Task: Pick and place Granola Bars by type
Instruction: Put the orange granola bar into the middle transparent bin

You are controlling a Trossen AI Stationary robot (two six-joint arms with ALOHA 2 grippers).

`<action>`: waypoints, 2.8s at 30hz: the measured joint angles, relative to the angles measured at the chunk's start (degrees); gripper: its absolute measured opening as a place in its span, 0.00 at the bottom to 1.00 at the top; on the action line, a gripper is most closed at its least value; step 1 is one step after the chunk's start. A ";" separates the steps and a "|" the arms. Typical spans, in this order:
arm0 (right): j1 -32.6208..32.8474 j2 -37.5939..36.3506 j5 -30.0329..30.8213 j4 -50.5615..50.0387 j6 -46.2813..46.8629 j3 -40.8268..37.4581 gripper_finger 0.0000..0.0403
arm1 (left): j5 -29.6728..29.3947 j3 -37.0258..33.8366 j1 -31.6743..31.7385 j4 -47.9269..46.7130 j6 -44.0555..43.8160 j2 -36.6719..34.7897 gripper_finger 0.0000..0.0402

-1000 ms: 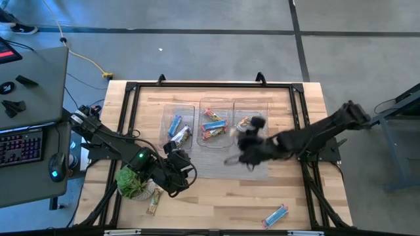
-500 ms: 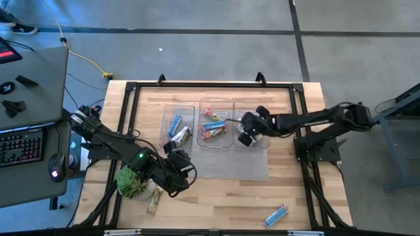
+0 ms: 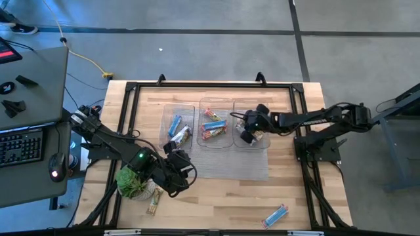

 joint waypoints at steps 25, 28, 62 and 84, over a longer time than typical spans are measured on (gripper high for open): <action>17.18 -0.09 -8.40 8.08 -13.61 20.70 0.36 | 26.65 0.03 -1.51 -1.43 -16.67 8.20 0.44; 17.83 -0.09 -8.41 7.12 -13.11 20.66 0.36 | 30.99 0.06 -1.01 -5.62 -16.70 10.32 0.44; 17.81 -0.09 -8.42 3.86 -10.59 20.64 0.36 | 48.87 0.09 -0.76 -16.22 -26.10 29.39 0.14; 17.82 -0.07 -15.73 3.00 -8.47 20.62 0.34 | 33.55 11.38 3.59 -3.54 -10.61 29.66 0.00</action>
